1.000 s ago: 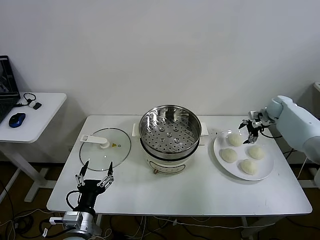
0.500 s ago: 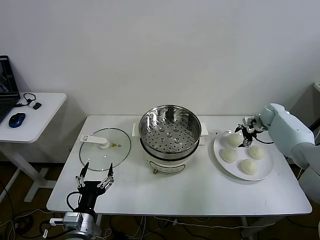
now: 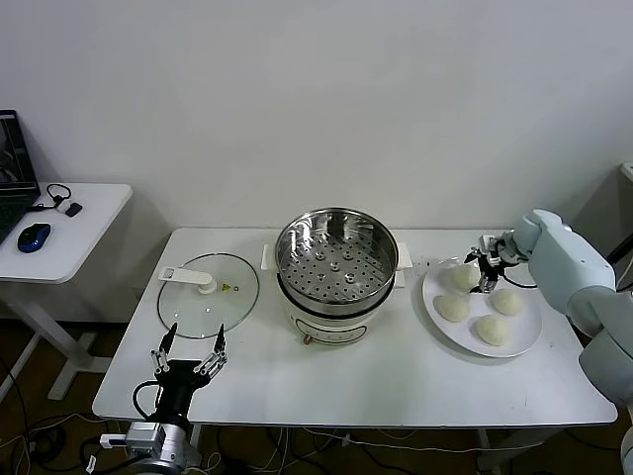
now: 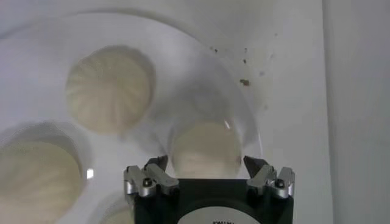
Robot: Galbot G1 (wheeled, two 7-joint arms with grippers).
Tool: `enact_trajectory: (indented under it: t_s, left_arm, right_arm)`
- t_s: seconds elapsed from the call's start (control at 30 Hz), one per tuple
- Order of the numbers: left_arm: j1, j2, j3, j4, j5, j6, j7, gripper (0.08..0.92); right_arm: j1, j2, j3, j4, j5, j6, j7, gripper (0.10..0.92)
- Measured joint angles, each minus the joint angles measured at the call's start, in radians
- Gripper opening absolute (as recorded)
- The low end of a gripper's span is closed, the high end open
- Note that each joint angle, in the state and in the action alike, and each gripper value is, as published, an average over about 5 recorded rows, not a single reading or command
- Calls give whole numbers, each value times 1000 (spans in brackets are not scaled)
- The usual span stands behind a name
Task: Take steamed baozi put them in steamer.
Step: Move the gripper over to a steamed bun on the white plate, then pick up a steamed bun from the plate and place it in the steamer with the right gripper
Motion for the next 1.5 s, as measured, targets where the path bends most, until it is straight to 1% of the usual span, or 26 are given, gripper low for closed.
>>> enact_trajectory:
  t_s: [0.13,0.3,0.4,0.6,0.77,0.97,1.13,1.5]
  left_arm:
    - [1,0,1,0,0,0,0,823]
    - [4,0,0,-1,-1,0,-1,823]
    - [4,0,0,-1,-2,0,-1,823]
    - [5,-1,-1,-1,-2,0,-3,823]
    - [6,-1,-1,-2,-3,-1,-5,823]
    - [9,-2,-1,-7,-3,-1,-6,823]
    - [12,-3,-2,-16,-3,0,-8,823]
    - [13,-3,1,-25,1,5,-11,823]
  right_arm:
    - [-2,2,12,-2,-6,-3,0,779]
    - [-3,2,21,-1,-11,-7,-3,686]
    - [-4,0,25,1,-12,-10,-8,666]
    - [-3,-10,27,21,-11,-14,-21,662]
    - [6,-37,5,74,10,-22,-35,662]
    - [35,-94,-71,191,65,-23,-58,662]
    - [87,-139,-157,286,108,8,-72,658]
    - [339,-194,-433,509,240,99,-86,654]
